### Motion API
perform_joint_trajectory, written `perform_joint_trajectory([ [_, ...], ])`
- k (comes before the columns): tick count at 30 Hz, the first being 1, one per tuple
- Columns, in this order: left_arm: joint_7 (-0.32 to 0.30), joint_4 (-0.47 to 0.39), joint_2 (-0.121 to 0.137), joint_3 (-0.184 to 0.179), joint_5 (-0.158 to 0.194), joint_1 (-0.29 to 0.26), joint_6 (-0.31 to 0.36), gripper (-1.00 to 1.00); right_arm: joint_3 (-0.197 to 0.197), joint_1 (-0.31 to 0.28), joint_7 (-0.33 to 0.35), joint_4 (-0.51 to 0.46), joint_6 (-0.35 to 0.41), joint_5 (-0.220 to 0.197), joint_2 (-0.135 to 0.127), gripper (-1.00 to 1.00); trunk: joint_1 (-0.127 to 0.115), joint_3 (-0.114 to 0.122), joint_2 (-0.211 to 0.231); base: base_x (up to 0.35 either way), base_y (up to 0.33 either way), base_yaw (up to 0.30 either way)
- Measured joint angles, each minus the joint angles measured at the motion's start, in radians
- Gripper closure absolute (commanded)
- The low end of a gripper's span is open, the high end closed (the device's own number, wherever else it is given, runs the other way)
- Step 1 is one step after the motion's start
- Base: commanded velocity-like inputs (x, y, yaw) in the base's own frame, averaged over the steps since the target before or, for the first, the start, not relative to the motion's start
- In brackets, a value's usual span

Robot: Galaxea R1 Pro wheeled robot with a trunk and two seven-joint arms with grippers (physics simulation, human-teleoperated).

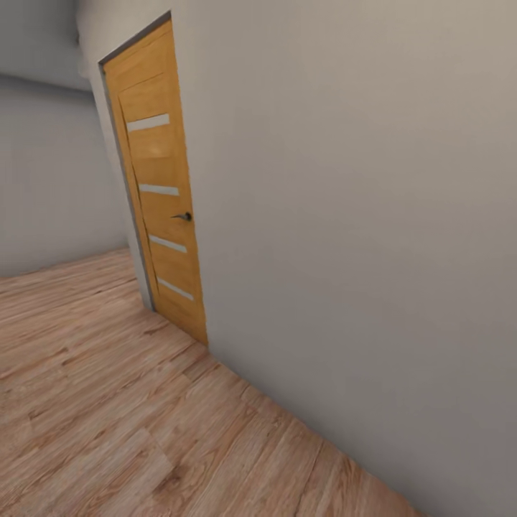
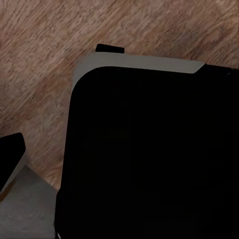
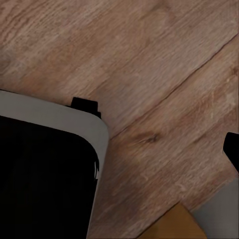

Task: Move the two storage containers from the living room to the garage. In the garage, place one container on the floor and stack the other container on top of it (either order is fine).

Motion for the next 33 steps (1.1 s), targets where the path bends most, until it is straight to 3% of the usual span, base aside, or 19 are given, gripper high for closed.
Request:
perform_joint_trajectory([
  [33, 0.001, 0.0, 0.0, 0.0, 0.002, 0.0, 0.0, -1.0, -0.001, 0.0, 0.0, 0.0, 0.0, -0.001, -0.001, -1.0, 0.0, 0.0, 0.0, 0.264, 0.0, 0.271],
])
